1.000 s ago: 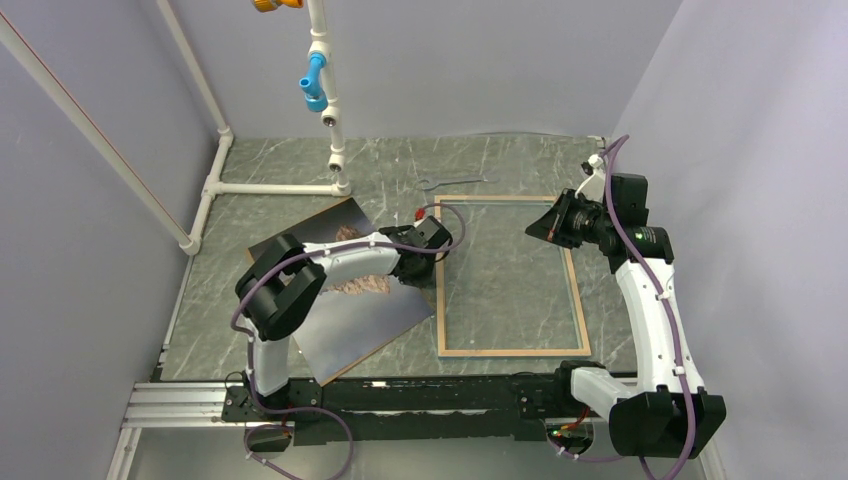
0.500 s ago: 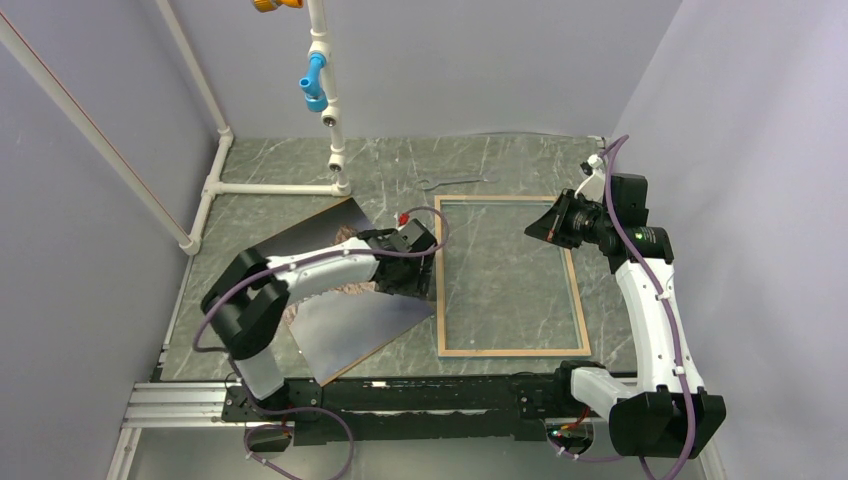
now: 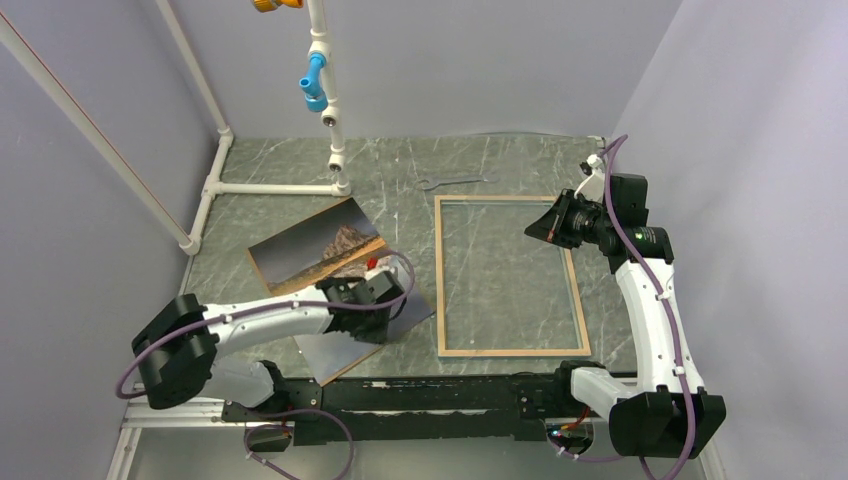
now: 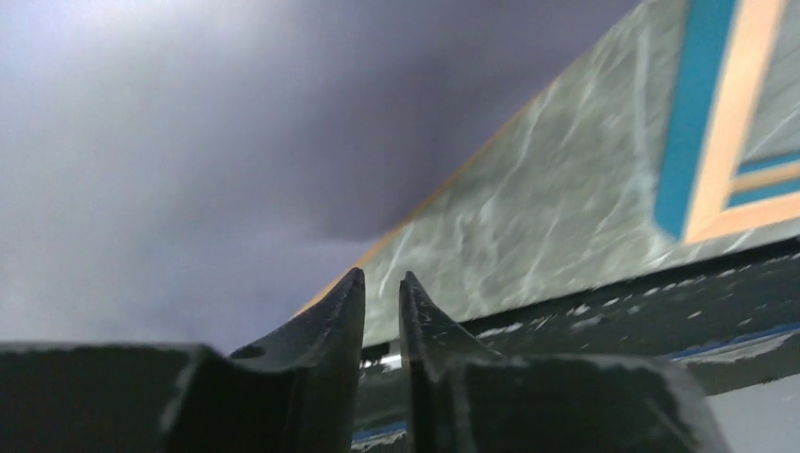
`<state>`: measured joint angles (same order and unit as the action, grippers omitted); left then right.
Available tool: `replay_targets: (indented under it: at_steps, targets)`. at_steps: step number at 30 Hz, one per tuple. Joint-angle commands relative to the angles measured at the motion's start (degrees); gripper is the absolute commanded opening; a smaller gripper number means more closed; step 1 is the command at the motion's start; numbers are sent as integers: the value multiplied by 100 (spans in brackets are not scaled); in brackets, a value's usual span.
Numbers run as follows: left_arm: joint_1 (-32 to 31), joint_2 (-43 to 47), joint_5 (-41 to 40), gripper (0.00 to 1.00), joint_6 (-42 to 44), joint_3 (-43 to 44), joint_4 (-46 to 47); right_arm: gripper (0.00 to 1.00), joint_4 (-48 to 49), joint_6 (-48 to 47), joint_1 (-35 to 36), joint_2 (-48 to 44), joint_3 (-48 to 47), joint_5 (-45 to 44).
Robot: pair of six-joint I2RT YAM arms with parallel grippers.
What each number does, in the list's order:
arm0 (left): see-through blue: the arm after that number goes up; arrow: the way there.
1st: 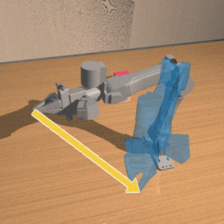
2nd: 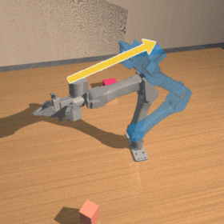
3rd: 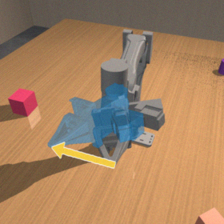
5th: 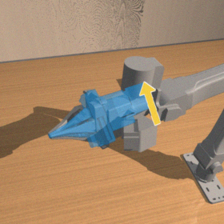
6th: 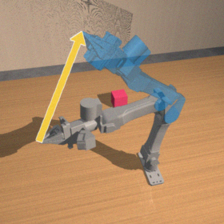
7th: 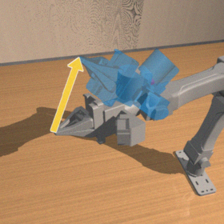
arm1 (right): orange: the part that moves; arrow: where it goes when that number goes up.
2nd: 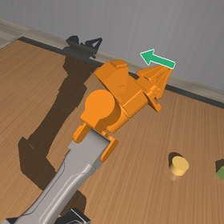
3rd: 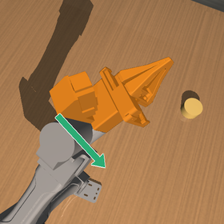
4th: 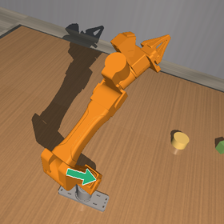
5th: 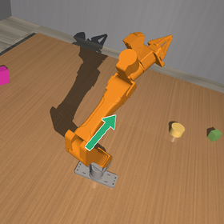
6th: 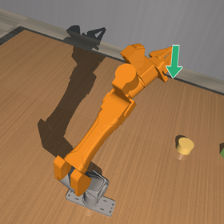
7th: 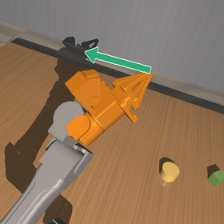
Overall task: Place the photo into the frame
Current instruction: Adjust the photo frame item at the center of the board.
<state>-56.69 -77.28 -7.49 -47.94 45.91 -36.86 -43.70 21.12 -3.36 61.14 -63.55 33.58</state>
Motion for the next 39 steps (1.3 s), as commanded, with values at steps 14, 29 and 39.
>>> replay_targets:
  at_steps: [14,29,39]
  targets:
    - [-1266,-262,-995,0,-2532,-502,-1487,0,60,-158,-38,-134,-199,188]
    - [-272,286,-957,0,-2967,-1847,-984,0,232,-63,-35,-105,-156,370]
    - [435,288,-1052,0,-2701,-1528,-1118,0,178,-88,-44,-129,-159,396]
